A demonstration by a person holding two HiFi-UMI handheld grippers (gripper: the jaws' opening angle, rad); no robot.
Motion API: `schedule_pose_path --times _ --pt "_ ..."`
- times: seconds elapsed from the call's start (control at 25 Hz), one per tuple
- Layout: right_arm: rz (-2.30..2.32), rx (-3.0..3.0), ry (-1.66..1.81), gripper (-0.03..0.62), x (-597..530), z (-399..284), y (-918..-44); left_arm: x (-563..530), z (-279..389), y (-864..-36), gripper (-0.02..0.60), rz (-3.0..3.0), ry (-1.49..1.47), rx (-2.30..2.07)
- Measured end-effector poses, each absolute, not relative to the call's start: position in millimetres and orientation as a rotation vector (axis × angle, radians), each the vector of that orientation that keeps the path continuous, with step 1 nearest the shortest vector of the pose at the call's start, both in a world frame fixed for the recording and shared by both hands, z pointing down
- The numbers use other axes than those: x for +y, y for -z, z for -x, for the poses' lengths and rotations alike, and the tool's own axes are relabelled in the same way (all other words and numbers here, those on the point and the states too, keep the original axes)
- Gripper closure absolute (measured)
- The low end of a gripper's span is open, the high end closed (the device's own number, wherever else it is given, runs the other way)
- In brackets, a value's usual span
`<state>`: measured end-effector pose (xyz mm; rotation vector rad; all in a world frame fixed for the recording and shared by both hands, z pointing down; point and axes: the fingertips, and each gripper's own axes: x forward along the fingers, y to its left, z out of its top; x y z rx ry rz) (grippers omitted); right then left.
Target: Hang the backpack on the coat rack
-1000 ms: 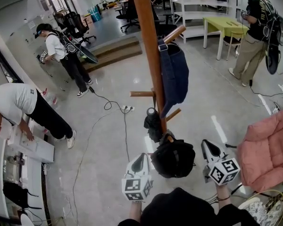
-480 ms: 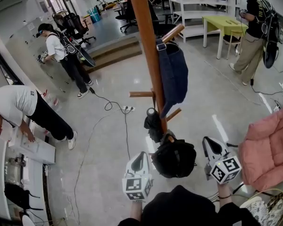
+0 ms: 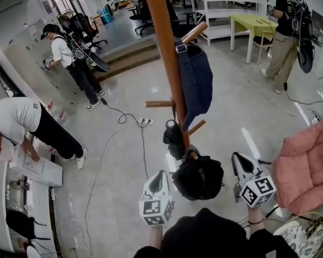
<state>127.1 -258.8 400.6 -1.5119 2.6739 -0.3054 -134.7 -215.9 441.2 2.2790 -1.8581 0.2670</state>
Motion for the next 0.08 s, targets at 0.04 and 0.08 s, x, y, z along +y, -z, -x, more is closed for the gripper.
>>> schedule_pose_path --times 0.04,0.08 --pt "1.515 2.67 0.31 0.582 -258.7 -127.6 -401.6 -216.0 134.6 -442.6 0.565 -2.277 -0.265 -1.858" --pt "1.518 2.667 0.313 0.582 -258.6 -128.1 -402.6 -216.1 134.5 -443.9 0.565 -2.275 -0.263 -1.858"
